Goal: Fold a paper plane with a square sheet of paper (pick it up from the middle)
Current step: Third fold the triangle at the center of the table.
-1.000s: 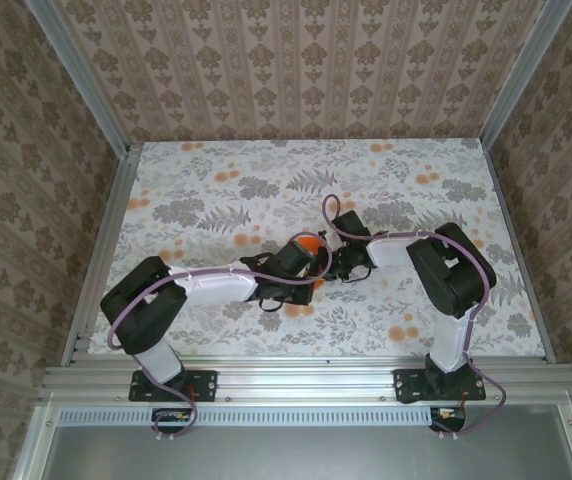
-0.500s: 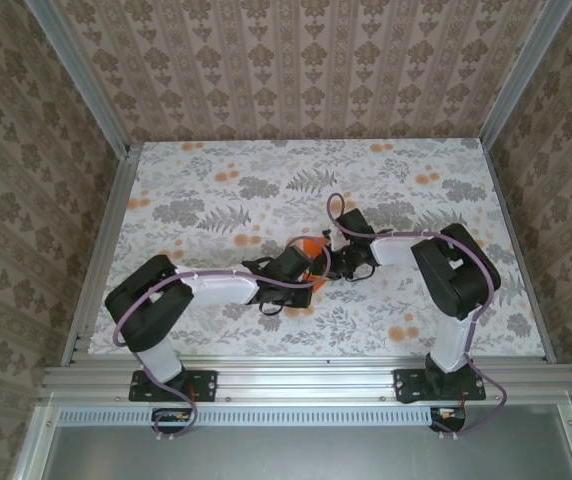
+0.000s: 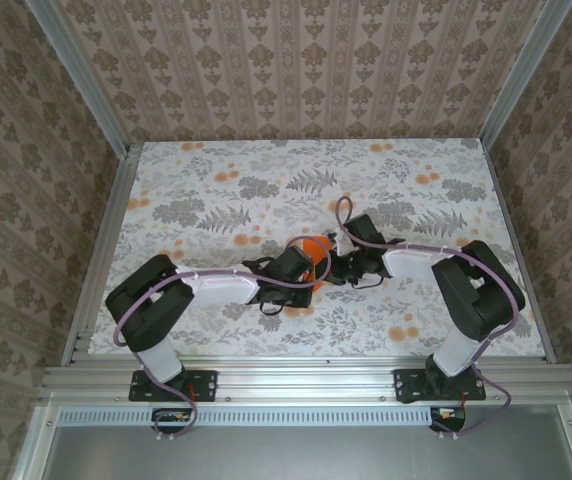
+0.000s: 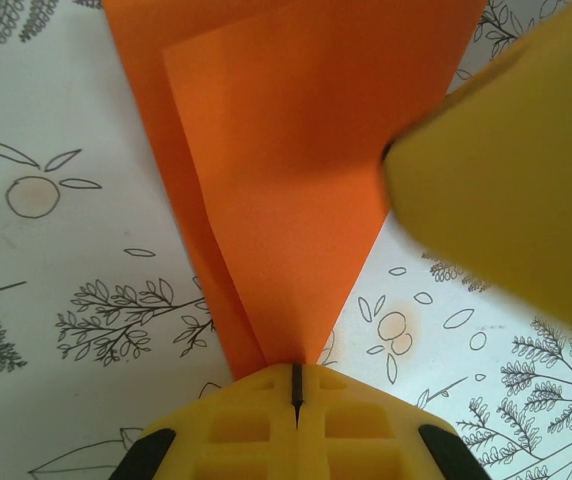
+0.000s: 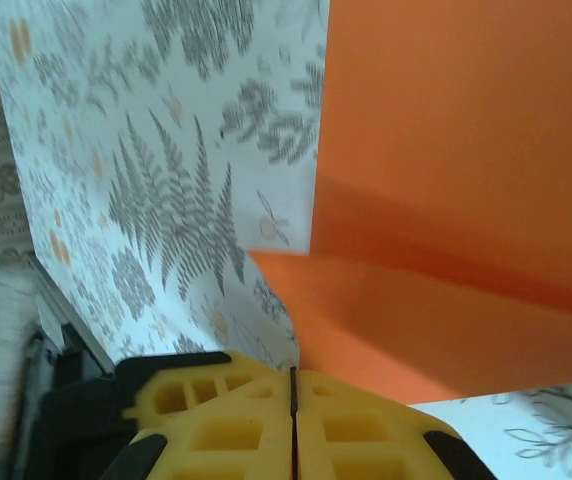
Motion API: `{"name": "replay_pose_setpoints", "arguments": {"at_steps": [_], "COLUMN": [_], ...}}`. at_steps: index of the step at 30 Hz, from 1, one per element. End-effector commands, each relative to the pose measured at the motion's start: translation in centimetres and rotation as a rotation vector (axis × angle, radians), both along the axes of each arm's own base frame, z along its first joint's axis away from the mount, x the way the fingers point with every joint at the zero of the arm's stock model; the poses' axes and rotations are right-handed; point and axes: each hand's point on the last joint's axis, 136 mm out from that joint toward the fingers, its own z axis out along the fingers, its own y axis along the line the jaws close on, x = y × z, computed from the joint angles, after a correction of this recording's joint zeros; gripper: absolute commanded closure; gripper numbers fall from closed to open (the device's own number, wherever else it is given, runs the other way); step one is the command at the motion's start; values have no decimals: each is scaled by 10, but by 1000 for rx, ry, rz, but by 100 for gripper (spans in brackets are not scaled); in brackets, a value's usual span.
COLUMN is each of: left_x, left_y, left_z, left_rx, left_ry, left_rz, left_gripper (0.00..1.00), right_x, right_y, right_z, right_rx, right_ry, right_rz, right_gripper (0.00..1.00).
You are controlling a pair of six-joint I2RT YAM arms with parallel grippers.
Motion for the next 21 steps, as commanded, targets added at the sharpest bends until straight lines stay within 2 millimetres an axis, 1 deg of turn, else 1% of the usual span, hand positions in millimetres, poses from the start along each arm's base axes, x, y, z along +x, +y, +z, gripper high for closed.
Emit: {"name": "replay_pose_setpoints", "arguments": {"at_steps": [1, 3, 6, 9, 13, 17, 21], "left_x": [-12, -12, -13, -16, -19, -22, -24], "left_y": [21, 21, 28, 31, 37, 40, 42], "left_z": [-26, -26, -29, -32, -37, -41, -43], "left_rx": [121, 126, 156, 166, 186, 191, 194], "left_ry": [58, 58, 66, 73, 90, 98, 106], "left_rz": [6, 5, 21, 25, 34, 37, 35], "left_gripper": [100, 100, 100, 100, 100, 100, 100], "right_x": [-5, -2, 5, 12, 21, 35, 51], "right_y": [12, 6, -10, -20, -28, -38, -52], "right_z": [-7, -20, -38, -45, -42, -36, -36], "right_rx": [41, 1, -78, -98, -96, -92, -76], "right_ry": [26, 37, 41, 46, 44, 33, 48], "right_rz": [25, 6, -32, -54, -77, -109, -150], "right_gripper": [92, 92, 91, 90, 90, 89, 88]}}
